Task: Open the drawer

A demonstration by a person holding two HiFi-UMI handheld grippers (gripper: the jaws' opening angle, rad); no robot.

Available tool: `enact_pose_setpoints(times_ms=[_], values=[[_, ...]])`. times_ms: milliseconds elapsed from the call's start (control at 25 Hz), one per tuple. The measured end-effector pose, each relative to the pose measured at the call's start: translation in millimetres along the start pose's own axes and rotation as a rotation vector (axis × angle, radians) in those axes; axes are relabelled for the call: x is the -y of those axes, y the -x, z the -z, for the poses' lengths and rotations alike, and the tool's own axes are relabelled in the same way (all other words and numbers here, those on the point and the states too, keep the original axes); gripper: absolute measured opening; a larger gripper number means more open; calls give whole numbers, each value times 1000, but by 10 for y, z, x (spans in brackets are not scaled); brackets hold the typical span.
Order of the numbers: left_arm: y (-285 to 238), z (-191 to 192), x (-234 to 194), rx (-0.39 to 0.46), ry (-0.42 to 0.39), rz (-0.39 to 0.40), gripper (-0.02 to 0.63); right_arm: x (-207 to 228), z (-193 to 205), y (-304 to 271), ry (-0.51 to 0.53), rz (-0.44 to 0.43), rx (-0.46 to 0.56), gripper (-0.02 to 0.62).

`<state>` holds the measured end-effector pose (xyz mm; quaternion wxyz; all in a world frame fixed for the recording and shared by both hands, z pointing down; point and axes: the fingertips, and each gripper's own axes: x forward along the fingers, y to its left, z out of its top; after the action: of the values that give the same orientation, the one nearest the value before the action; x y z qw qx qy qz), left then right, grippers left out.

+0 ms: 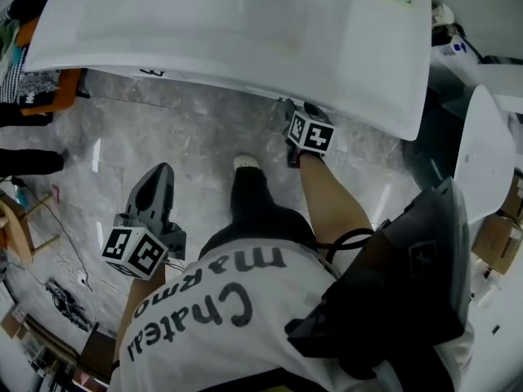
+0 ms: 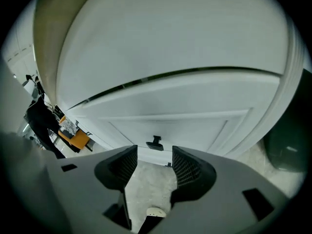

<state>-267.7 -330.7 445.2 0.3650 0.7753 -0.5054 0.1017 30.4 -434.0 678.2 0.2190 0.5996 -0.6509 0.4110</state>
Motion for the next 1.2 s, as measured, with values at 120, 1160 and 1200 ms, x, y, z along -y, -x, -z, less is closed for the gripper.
enact_pose_setpoints(times_ms=[120,1160,1200], values=[[49,29,-60,-2,22,-31,8,-18,-5,-103,25,10,-18,235],[229,208,-134,18,52,-115,9,42,58,-410,-89,55,-98,149],[219,220,-121,16,55,-111,8,44,66,-417,-89,54,-98,149]])
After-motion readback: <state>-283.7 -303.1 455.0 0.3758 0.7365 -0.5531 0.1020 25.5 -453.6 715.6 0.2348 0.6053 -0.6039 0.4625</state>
